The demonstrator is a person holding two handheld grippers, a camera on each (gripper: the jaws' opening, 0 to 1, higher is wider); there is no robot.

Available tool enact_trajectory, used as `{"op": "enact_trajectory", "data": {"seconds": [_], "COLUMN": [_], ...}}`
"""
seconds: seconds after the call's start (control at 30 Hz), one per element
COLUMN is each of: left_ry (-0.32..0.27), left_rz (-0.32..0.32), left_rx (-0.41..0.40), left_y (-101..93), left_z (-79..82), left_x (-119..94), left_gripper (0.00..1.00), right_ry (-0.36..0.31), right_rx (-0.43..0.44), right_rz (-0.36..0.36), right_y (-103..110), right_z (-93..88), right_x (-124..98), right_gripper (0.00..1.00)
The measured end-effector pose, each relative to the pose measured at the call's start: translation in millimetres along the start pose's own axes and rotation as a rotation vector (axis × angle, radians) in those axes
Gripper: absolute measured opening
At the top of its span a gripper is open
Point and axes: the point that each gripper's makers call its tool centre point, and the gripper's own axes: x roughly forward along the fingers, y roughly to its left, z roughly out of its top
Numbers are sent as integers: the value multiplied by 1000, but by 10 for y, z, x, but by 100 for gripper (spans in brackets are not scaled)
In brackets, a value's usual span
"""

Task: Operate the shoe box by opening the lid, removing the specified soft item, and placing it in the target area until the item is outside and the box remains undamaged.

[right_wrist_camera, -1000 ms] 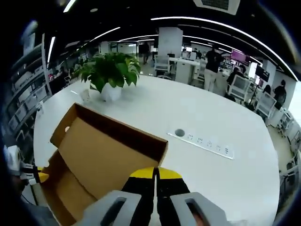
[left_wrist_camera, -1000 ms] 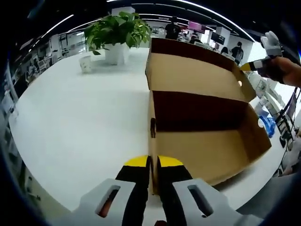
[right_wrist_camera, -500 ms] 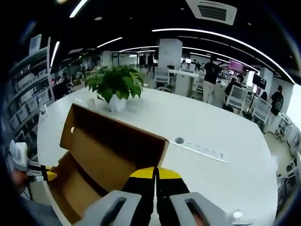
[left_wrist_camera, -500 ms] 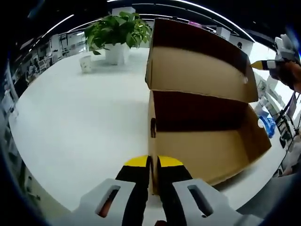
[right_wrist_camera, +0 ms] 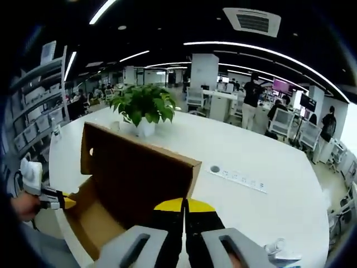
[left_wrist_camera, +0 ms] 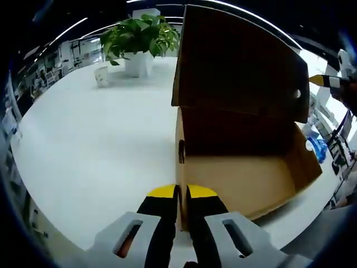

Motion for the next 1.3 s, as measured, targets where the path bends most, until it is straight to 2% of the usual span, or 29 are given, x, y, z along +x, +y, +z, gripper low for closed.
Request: {"op": "enact_trajectory", "data": {"seconds": [0.7, 1.1, 1.3], "left_ry": [-3, -16, -26], "left_rz": [4, -13, -41], "left_rx": [12, -10, -8], "left_y": [-10, -42, -87], "left_z": [-2, 14, 35], "left_x": [-11, 1, 24], "left_gripper": [3, 4, 5], "right_ry": [-37, -18, -3], "right_rx": [11, 12, 23], "right_rz": [-12, -9, -11], "right_y": [219, 296, 275], "right_z": [-236, -467, -579], "right_x": [-358, -494, -514], "right_gripper": [0, 0, 0]}}
